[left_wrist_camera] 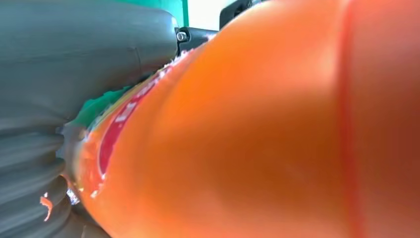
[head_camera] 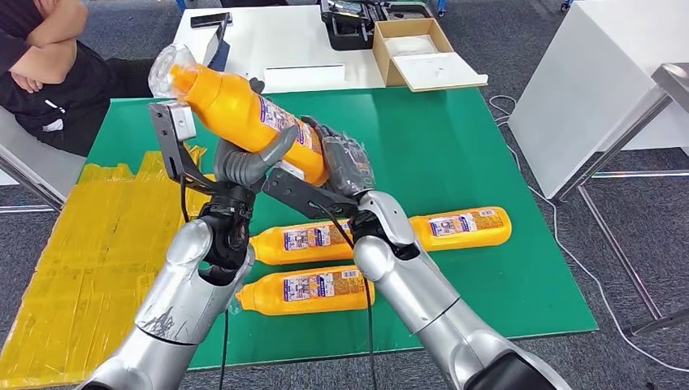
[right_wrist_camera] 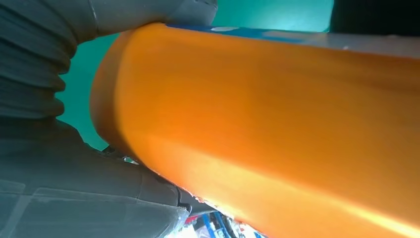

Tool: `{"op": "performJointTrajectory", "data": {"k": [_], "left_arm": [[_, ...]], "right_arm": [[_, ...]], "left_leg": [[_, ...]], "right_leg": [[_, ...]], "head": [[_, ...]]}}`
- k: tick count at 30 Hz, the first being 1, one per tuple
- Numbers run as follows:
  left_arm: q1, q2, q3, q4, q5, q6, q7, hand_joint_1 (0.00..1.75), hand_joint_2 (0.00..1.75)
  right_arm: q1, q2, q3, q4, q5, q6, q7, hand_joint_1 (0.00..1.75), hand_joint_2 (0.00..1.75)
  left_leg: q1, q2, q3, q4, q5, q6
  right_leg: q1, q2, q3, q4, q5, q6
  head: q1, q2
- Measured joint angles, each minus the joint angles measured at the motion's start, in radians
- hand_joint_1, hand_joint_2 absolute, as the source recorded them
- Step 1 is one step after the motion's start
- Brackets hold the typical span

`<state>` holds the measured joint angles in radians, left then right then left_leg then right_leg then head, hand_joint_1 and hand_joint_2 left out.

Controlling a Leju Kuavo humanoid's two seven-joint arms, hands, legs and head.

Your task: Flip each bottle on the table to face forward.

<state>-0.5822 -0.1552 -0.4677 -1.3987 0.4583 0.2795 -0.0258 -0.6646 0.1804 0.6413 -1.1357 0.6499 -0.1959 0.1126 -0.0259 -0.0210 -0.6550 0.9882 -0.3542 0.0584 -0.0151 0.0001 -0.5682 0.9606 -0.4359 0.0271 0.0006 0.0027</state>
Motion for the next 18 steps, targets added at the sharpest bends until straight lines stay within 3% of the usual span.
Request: {"op": "performJointTrajectory", "data": {"k": [2, 3, 18], "left_arm": [[-0.001, -0.001, 0.001, 0.0, 0.008, 0.019, -0.006, 1.4, 1.75], [0.0, -0.002, 0.002, -0.001, 0.013, 0.027, -0.009, 1.75, 1.75], [0.023, -0.003, 0.003, -0.031, 0.044, 0.077, -0.031, 1.75, 1.75]], "right_arm": [[0.0, 0.002, 0.016, 0.001, -0.023, 0.0, 0.01, 1.75, 1.75], [-0.001, 0.002, 0.023, 0.001, -0.036, 0.0, 0.014, 1.75, 1.75], [-0.007, -0.012, 0.08, 0.004, -0.108, -0.006, 0.024, 1.75, 1.75]], "left_leg": [[0.0, 0.0, 0.0, 0.0, 0.0, 0.0], [0.0, -0.001, 0.0, 0.0, 0.0, 0.0], [0.0, 0.0, 0.0, 0.0, 0.0, 0.0]], "right_leg": [[0.0, 0.0, 0.0, 0.0, 0.0, 0.0], [0.0, 0.0, 0.0, 0.0, 0.0, 0.0], [0.0, 0.0, -0.001, 0.0, 0.0, 0.0]], "head": [[0.0, 0.0], [0.0, 0.0], [0.0, 0.0]]}}
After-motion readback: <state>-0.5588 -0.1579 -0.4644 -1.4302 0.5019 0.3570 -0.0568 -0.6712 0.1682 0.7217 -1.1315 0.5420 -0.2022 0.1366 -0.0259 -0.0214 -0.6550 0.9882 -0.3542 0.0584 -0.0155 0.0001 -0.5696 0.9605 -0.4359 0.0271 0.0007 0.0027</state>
